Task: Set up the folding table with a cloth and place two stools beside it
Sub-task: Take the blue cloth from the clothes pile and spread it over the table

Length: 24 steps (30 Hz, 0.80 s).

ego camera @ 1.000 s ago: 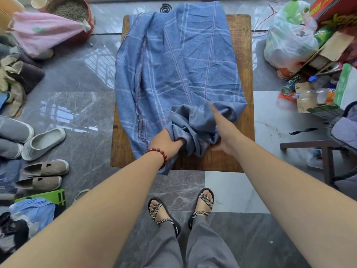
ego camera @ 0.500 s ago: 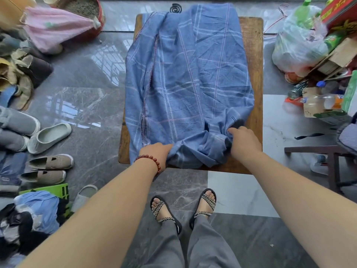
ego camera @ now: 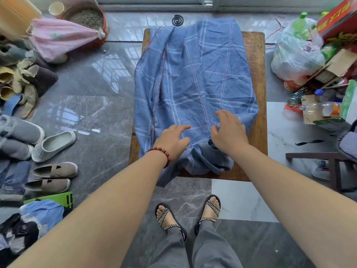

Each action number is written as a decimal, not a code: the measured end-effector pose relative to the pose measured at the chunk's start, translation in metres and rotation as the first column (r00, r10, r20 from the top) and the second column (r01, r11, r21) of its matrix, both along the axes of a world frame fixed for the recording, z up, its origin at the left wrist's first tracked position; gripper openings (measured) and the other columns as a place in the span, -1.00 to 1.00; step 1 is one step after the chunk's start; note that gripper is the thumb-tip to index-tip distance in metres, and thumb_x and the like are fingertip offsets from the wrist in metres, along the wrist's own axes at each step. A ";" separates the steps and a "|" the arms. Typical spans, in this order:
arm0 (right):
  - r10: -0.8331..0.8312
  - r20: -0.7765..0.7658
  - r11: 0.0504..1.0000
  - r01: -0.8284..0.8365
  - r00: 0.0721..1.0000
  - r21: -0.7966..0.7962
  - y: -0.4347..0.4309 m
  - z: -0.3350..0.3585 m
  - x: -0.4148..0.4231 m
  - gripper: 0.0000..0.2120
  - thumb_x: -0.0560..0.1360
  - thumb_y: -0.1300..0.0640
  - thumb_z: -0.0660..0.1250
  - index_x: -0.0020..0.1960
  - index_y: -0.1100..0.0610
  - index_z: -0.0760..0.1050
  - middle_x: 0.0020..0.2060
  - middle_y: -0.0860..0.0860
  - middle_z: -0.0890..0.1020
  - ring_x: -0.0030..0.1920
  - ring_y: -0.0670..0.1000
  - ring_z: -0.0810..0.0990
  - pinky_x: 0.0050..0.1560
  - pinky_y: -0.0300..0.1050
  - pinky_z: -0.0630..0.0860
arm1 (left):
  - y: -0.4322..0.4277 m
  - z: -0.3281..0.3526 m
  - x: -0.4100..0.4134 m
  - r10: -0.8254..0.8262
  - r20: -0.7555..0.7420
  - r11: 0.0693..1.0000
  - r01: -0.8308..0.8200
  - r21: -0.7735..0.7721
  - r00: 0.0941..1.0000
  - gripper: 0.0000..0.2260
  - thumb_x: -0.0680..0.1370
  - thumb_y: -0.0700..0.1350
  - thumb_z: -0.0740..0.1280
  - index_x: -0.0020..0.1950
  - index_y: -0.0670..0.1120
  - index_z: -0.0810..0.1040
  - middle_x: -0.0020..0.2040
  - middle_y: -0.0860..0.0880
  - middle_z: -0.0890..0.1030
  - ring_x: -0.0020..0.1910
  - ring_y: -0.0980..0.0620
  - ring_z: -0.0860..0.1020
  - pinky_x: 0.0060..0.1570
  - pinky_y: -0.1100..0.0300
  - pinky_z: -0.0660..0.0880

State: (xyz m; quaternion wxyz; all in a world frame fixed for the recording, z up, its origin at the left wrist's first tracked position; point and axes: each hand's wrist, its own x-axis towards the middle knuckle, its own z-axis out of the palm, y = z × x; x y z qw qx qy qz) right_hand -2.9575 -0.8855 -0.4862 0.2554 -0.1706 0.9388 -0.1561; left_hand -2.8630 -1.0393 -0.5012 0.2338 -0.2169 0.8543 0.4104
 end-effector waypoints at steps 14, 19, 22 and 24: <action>0.000 0.135 0.999 -0.005 0.991 0.035 -0.038 -0.004 -0.036 -0.60 0.58 0.17 0.08 0.42 0.14 0.25 0.40 0.01 0.31 0.33 0.08 0.34 0.23 0.01 0.34 | -0.056 0.004 -0.052 -0.124 0.047 0.966 0.131 -0.223 0.991 -0.64 0.62 -0.02 0.12 0.40 -0.05 0.32 0.40 -0.05 0.32 0.36 -0.11 0.30 0.33 -0.03 0.27; 0.044 0.158 0.999 -0.048 0.986 0.024 -0.054 -0.023 -0.068 -0.60 0.57 0.20 0.11 0.40 0.20 0.27 0.38 0.07 0.33 0.33 0.11 0.34 0.26 -0.06 0.28 | -0.068 -0.006 -0.083 -0.101 0.087 0.957 0.121 -0.263 0.991 -0.68 0.61 -0.06 0.15 0.36 -0.03 0.35 0.37 -0.03 0.33 0.32 -0.10 0.33 0.26 -0.05 0.35; 0.062 0.115 0.998 -0.064 0.991 0.013 -0.067 -0.035 -0.100 -0.65 0.54 0.23 0.12 0.32 0.23 0.34 0.32 0.10 0.38 0.26 0.19 0.40 0.19 0.03 0.35 | -0.077 -0.016 -0.114 -0.075 0.033 0.958 0.081 -0.275 0.997 -0.72 0.60 -0.09 0.16 0.31 -0.04 0.40 0.32 -0.05 0.37 0.27 -0.08 0.37 0.22 0.02 0.37; 0.051 0.116 0.999 -0.053 0.992 0.010 -0.076 -0.043 -0.115 -0.68 0.52 0.26 0.12 0.27 0.25 0.35 0.27 0.14 0.40 0.21 0.23 0.43 0.17 0.07 0.39 | -0.082 -0.022 -0.132 -0.058 0.003 0.964 0.057 -0.259 0.998 -0.73 0.59 -0.12 0.17 0.28 -0.05 0.42 0.31 -0.05 0.37 0.27 -0.07 0.38 0.24 0.03 0.36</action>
